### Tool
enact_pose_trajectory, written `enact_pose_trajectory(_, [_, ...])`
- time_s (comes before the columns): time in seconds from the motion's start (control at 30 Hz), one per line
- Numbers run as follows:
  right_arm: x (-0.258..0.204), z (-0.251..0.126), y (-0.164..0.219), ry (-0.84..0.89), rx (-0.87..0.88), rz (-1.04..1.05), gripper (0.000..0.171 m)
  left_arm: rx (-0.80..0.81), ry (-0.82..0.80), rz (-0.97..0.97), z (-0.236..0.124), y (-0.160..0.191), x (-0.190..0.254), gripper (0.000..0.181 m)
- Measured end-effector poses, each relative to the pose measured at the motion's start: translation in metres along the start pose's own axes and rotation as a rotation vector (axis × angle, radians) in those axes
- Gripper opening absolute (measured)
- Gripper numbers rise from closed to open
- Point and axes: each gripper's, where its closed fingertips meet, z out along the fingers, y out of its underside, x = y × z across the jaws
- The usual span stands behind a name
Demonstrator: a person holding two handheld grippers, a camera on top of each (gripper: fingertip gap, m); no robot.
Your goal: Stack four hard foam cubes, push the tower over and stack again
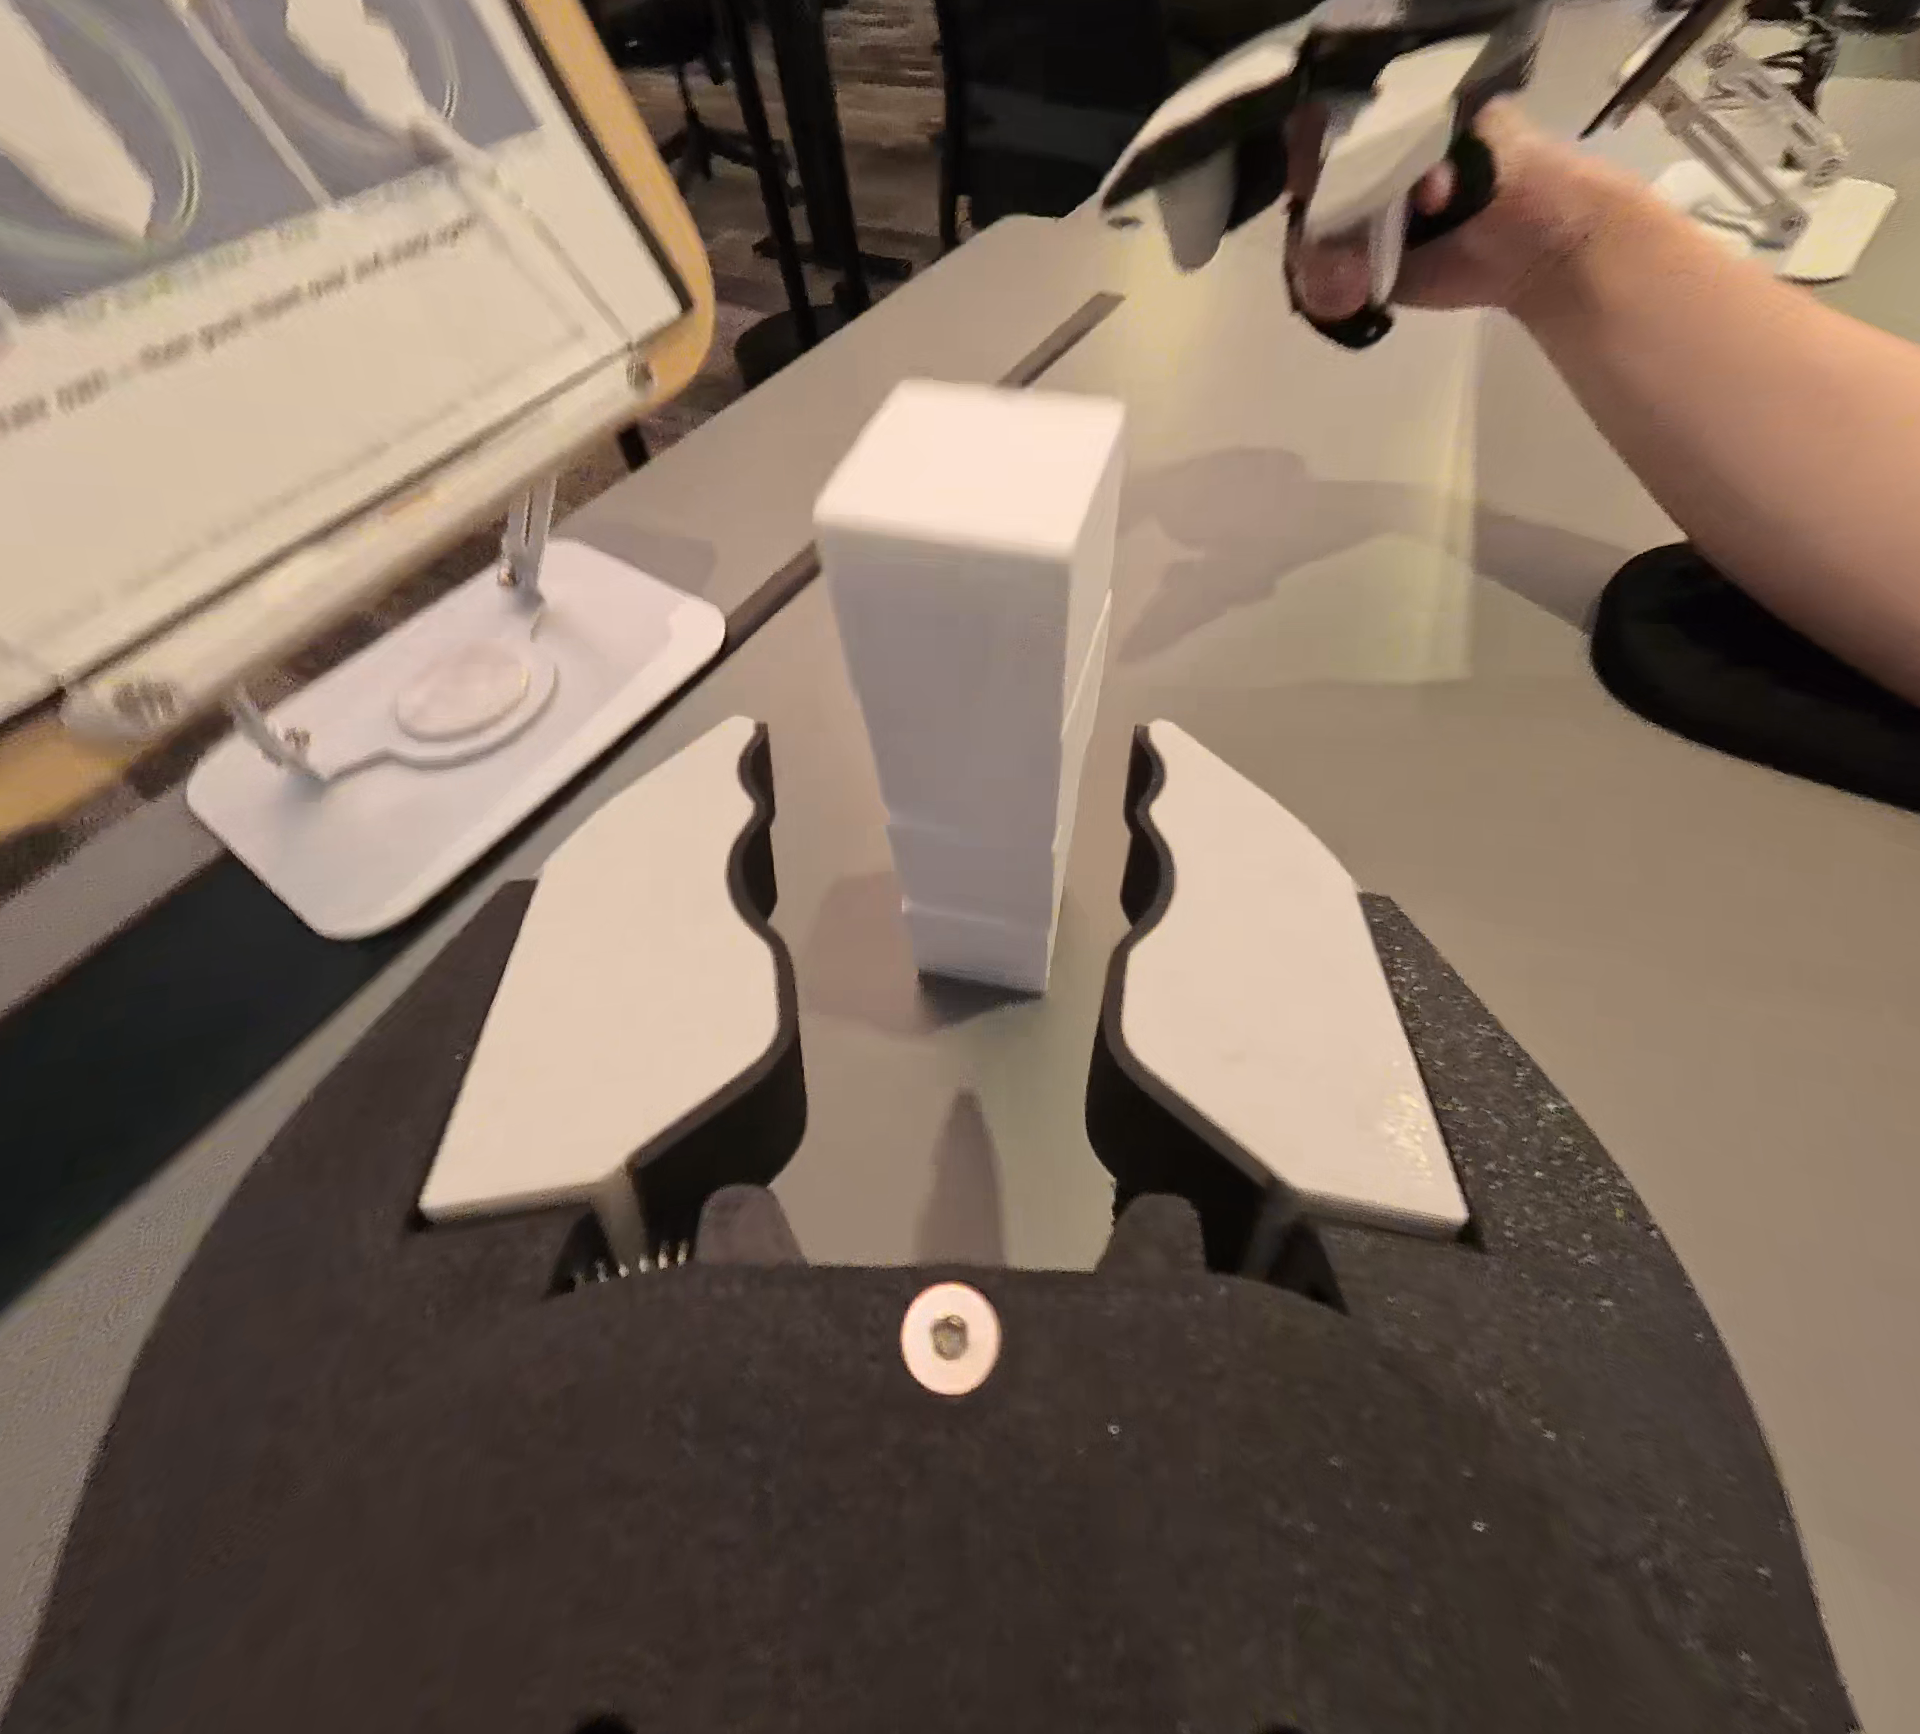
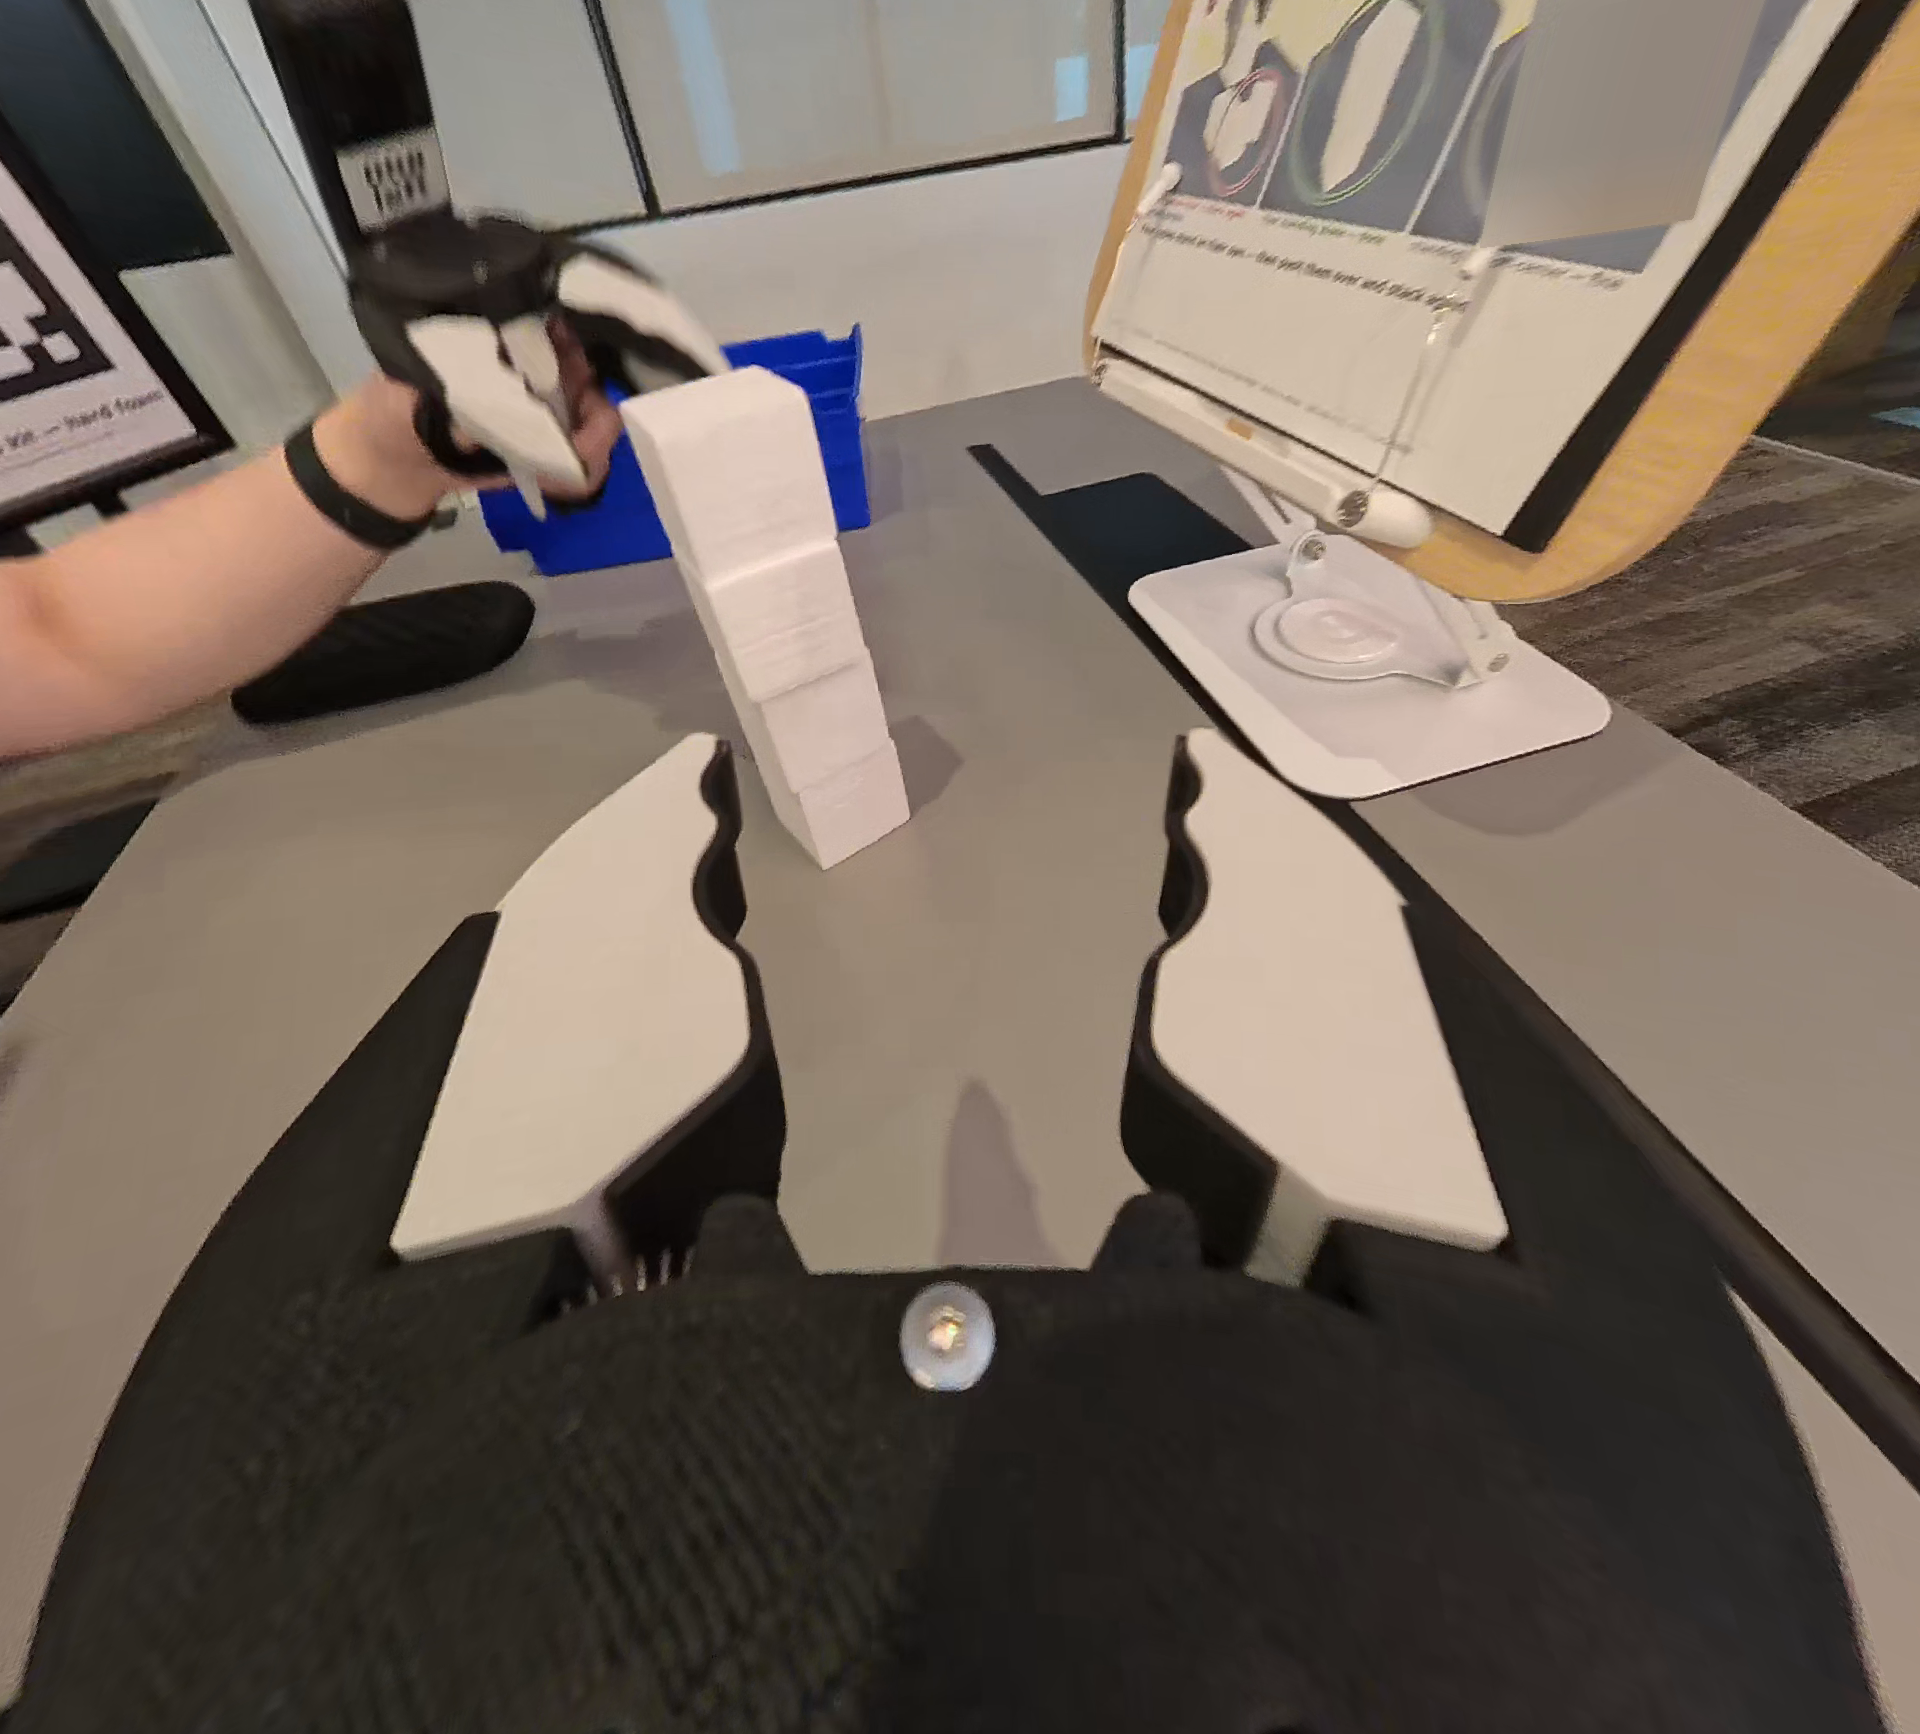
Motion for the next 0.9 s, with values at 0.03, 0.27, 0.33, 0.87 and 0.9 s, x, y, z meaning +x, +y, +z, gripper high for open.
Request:
enact_pose_trajectory(0.03, [0.002, -0.002, -0.002, 0.009, 0.017, 0.006, 0.079, -0.002, -0.01, -0.018, -0.001, 0.015, -0.001, 0.065])
enact_pose_trajectory(0.27, [-0.03, -0.024, -0.04, -0.256, 0.258, 0.113, 0.075, 0.038, 0.059, -0.22, 0.004, 0.074, 0.002, 0.064])
enact_pose_trajectory(0.33, [-0.041, -0.035, -0.05, -0.33, 0.329, 0.11, 0.072, 0.023, 0.052, -0.241, 0.007, 0.081, -0.003, 0.061])
enact_pose_trajectory(0.87, [0.006, -0.047, -0.023, -0.164, 0.252, 0.285, 0.041, -0.07, 0.056, -0.168, 0.063, 0.079, -0.019, 0.0])
enact_pose_trajectory(0.9, [0.008, -0.047, -0.02, -0.152, 0.242, 0.291, 0.041, -0.059, 0.064, -0.163, 0.065, 0.074, -0.017, 0.0])
